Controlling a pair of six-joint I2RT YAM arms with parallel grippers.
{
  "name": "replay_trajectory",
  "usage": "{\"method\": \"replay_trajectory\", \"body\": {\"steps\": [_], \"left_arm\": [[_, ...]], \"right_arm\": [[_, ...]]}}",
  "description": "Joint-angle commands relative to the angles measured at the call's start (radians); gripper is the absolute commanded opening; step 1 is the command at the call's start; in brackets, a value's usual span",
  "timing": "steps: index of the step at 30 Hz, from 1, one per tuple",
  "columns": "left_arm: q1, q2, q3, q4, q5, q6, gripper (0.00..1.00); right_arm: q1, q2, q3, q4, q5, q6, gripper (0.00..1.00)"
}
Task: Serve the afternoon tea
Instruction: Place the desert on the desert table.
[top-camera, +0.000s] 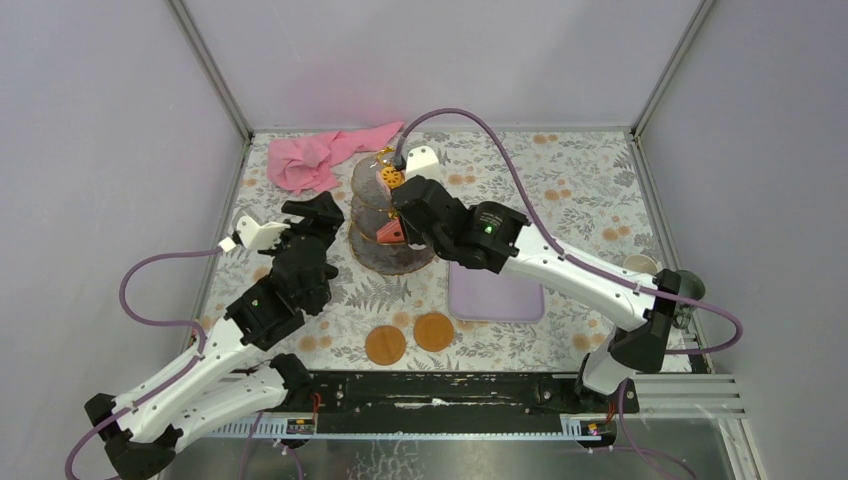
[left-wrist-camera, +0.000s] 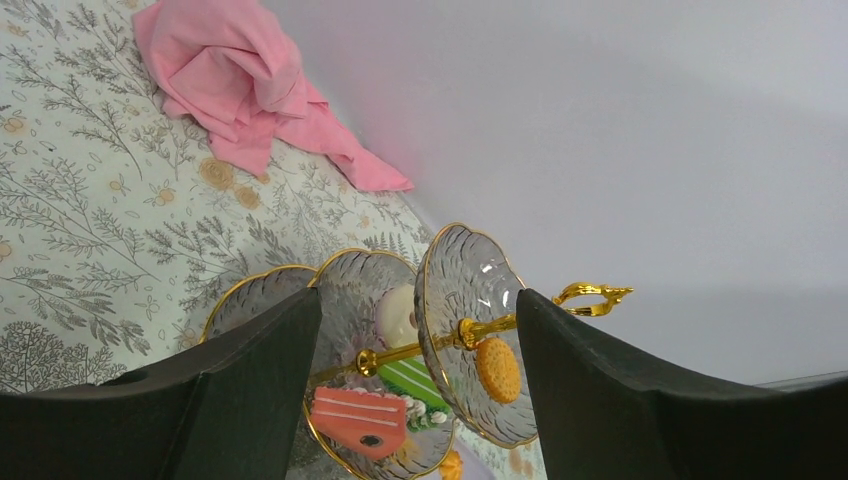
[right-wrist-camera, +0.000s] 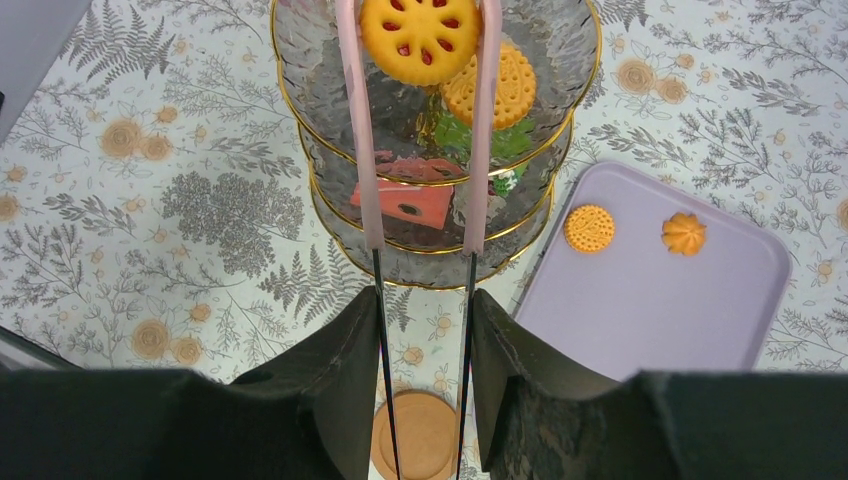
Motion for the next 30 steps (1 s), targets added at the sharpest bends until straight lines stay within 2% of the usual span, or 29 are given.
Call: {"method": "replay_trajectory", "body": {"steps": [1, 21, 30], "left_arm": [[-0.003, -0.013, -0.015, 0.075, -0.012, 0.059, 0.79], [-0.003, -0.033, -0.02, 0.072, 0.015, 0.062, 0.8], [-0.002, -0.04, -0.024, 0.067, 0.013, 0.061, 0.8]], "right_arm": [[0.009, 0.013, 0.055, 0.035, 0.017, 0.004, 0.26], [0.01, 0.085, 0.075, 0.053, 0.003, 0.006, 0.26], [0.009, 0.088, 0.065, 0.054, 0.01, 0.014, 0.31]]}}
